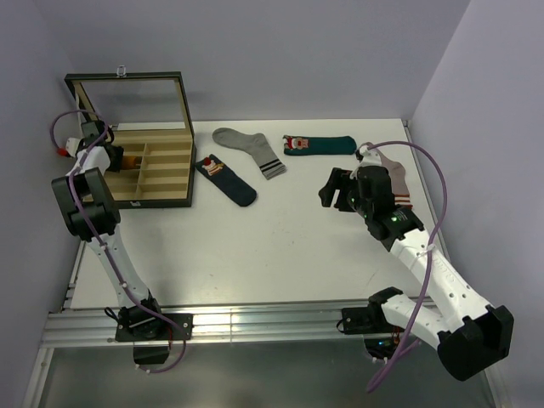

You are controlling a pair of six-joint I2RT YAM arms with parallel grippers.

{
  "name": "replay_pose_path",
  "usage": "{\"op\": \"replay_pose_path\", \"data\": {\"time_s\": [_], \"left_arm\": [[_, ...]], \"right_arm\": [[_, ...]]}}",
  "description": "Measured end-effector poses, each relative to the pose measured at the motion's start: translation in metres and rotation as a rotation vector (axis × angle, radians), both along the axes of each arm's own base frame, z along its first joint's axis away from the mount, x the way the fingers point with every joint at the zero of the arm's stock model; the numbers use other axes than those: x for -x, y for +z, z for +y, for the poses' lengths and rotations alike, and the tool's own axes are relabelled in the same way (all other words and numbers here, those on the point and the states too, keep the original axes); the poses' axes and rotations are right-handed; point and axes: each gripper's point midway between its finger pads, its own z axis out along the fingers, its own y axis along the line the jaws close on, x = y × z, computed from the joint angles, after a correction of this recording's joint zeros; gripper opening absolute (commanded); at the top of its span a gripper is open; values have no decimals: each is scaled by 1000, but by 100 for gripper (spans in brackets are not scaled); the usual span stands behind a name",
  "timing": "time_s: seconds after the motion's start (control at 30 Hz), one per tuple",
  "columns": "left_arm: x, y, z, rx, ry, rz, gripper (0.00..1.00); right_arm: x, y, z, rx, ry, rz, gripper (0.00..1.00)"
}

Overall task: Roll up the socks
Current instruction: Place the sock in the storage box.

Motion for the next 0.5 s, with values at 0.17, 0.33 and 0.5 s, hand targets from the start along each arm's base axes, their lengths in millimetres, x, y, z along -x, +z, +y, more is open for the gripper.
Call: {"op": "replay_pose_path", "data": {"time_s": [0.17,0.33,0.5], "left_arm": [[-1,-6,2,7,4,44,31],[0,-8,2,10,0,83,52],[0,-6,0,10,-11,100,68]], "right_arm": [[-1,-2,0,2,0,5,77],[-2,-2,0,3,-1,5,76],[-3,-1,0,2,-4,-1,76]]}}
